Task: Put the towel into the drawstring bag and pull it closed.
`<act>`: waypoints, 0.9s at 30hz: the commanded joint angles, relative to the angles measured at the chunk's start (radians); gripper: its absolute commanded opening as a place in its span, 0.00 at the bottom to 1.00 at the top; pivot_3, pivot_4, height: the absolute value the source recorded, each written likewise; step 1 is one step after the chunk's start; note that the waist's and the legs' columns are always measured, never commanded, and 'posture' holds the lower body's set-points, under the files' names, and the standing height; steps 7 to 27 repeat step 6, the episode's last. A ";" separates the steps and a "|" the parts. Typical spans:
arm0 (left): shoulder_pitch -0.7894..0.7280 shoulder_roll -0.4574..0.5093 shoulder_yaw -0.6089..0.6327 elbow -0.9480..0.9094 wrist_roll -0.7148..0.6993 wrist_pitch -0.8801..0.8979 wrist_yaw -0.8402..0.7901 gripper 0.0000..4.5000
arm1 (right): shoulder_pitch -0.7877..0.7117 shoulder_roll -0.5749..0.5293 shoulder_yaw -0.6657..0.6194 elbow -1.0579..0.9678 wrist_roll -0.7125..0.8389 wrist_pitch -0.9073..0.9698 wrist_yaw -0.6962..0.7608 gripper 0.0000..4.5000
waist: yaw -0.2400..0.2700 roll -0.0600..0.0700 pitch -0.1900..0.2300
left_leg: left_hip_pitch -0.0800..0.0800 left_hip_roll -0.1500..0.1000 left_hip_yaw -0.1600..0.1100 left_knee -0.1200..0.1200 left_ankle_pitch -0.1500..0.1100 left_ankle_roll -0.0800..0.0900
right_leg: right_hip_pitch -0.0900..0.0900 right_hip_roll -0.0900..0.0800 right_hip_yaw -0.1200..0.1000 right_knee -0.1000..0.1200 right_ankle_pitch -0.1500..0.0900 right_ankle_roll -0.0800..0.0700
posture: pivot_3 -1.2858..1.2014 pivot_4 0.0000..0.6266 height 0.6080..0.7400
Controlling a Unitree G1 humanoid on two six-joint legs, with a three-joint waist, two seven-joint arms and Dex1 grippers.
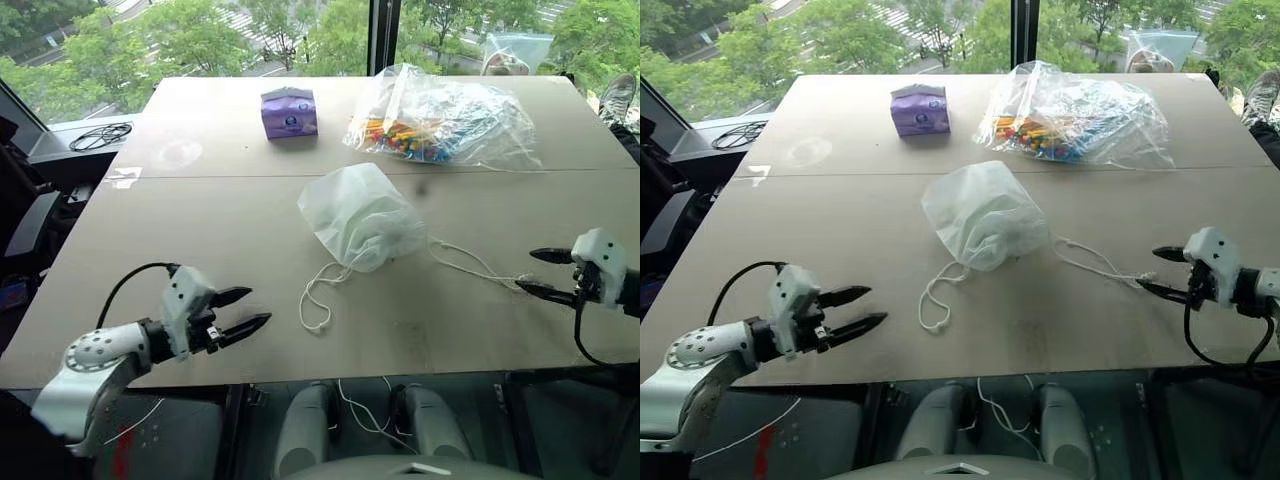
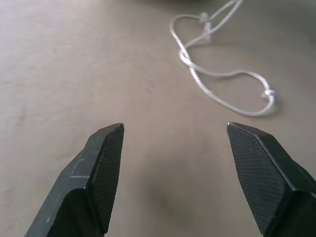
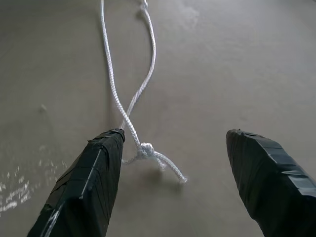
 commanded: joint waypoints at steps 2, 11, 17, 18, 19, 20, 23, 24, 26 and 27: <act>-0.010 -0.019 0.054 -0.047 -0.036 0.002 0.031 0.75 | -0.028 -0.010 -0.072 -0.042 0.089 0.075 0.022 0.79 | 0.000 0.000 0.000 | 0.000 0.000 0.000 0.000 0.000 0.000 | 0.000 0.000 0.001 0.000 0.000 0.000 | 0.52 0.24 0.99; -0.025 -0.029 0.060 -0.087 -0.051 0.028 0.060 0.75 | -0.004 -0.035 -0.113 -0.035 0.099 0.095 0.022 0.79 | 0.005 0.000 0.000 | 0.000 0.000 0.000 0.000 0.000 0.000 | 0.000 0.000 0.001 0.000 0.000 0.000 | 0.52 0.24 0.99; -0.025 -0.029 0.060 -0.087 -0.051 0.028 0.060 0.75 | -0.004 -0.035 -0.113 -0.035 0.099 0.095 0.022 0.79 | 0.005 0.000 0.000 | 0.000 0.000 0.000 0.000 0.000 0.000 | 0.000 0.000 0.001 0.000 0.000 0.000 | 0.52 0.24 0.99; -0.025 -0.029 0.060 -0.087 -0.051 0.028 0.060 0.75 | -0.004 -0.035 -0.113 -0.035 0.099 0.095 0.022 0.79 | 0.005 0.000 0.000 | 0.000 0.000 0.000 0.000 0.000 0.000 | 0.000 0.000 0.001 0.000 0.000 0.000 | 0.52 0.24 0.99; -0.025 -0.029 0.060 -0.087 -0.051 0.028 0.060 0.75 | -0.004 -0.035 -0.113 -0.035 0.099 0.095 0.022 0.79 | 0.005 0.000 0.000 | 0.000 0.000 0.000 0.000 0.000 0.000 | 0.000 0.000 0.001 0.000 0.000 0.000 | 0.52 0.24 0.99; -0.025 -0.029 0.060 -0.087 -0.051 0.028 0.060 0.75 | -0.004 -0.035 -0.113 -0.035 0.099 0.095 0.022 0.79 | 0.005 0.000 0.000 | 0.000 0.000 0.000 0.000 0.000 0.000 | 0.000 0.000 0.001 0.000 0.000 0.000 | 0.52 0.24 0.99; -0.025 -0.029 0.060 -0.087 -0.051 0.028 0.060 0.75 | -0.004 -0.035 -0.113 -0.035 0.099 0.095 0.022 0.79 | 0.005 0.000 0.000 | 0.000 0.000 0.000 0.000 0.000 0.000 | 0.000 0.000 0.001 0.000 0.000 0.000 | 0.52 0.24 0.99; -0.025 -0.029 0.060 -0.087 -0.051 0.028 0.060 0.75 | -0.004 -0.035 -0.113 -0.035 0.099 0.095 0.022 0.79 | 0.005 0.000 0.000 | 0.000 0.000 0.000 0.000 0.000 0.000 | 0.000 0.000 0.001 0.000 0.000 0.000 | 0.52 0.24 0.99; -0.025 -0.029 0.060 -0.087 -0.051 0.028 0.060 0.75 | -0.004 -0.035 -0.113 -0.035 0.099 0.095 0.022 0.79 | 0.005 0.000 0.000 | 0.000 0.000 0.000 0.000 0.000 0.000 | 0.000 0.000 0.001 0.000 0.000 0.000 | 0.52 0.24 0.99; -0.025 -0.029 0.060 -0.087 -0.051 0.028 0.060 0.75 | -0.004 -0.035 -0.113 -0.035 0.099 0.095 0.022 0.79 | 0.005 0.000 0.000 | 0.000 0.000 0.000 0.000 0.000 0.000 | 0.000 0.000 0.001 0.000 0.000 0.000 | 0.52 0.24 0.99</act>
